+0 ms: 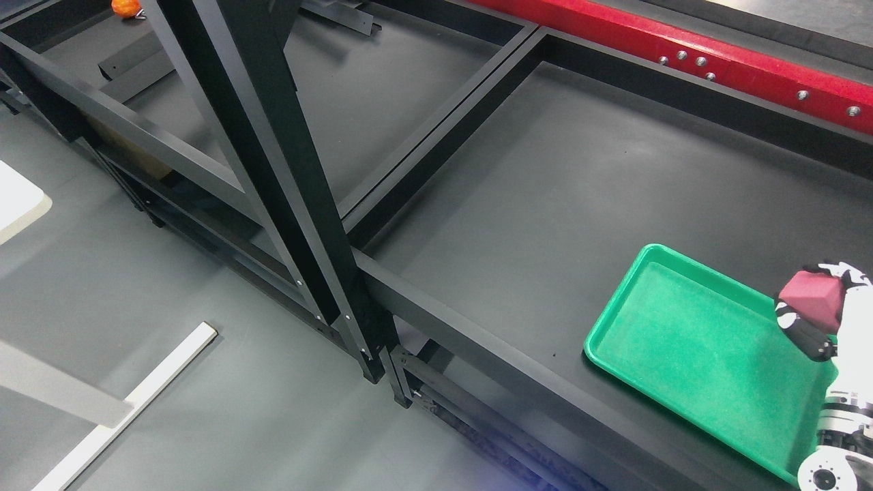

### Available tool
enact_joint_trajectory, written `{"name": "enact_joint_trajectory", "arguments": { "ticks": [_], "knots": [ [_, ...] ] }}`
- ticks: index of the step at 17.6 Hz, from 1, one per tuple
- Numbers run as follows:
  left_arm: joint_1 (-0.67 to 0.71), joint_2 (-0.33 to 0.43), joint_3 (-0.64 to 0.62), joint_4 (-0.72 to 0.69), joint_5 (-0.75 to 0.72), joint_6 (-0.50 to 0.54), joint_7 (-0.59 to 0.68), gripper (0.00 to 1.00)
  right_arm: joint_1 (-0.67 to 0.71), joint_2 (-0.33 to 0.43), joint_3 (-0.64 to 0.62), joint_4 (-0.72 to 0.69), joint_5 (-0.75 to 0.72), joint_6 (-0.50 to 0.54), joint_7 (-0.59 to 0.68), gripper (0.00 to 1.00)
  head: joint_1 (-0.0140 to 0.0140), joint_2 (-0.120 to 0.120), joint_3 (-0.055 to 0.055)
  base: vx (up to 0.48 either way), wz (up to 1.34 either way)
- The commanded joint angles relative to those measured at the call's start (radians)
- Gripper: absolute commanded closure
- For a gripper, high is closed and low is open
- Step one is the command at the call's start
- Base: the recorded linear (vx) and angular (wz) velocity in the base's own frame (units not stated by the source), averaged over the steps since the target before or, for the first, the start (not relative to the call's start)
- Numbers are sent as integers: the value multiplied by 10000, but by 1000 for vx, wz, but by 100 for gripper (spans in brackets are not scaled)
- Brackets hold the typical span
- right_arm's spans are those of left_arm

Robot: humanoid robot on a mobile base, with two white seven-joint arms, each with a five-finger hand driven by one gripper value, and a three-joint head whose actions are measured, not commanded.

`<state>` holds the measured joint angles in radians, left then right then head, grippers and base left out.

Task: Pick pink block from left shelf to tray
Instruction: 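Close the right hand on the pink block and lift it, then turn away from the shelf carrying the pink block toward the white table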

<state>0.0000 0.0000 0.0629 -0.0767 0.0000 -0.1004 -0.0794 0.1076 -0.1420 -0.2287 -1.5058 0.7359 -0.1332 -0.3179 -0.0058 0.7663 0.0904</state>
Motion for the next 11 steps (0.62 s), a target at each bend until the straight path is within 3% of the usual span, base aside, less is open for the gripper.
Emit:
{"name": "enact_joint_trajectory", "arguments": {
  "ticks": [1,11],
  "knots": [
    [92,175,0,0,-15,-8,-3,0,166,254,-367,-282,-41,-94,-119,98,0,0,0,0,0],
    [92,175,0,0,-15,-8,-3,0,166,377,-428,-327,-57,-233,-119,98,0,0,0,-22,91]
  ]
}}
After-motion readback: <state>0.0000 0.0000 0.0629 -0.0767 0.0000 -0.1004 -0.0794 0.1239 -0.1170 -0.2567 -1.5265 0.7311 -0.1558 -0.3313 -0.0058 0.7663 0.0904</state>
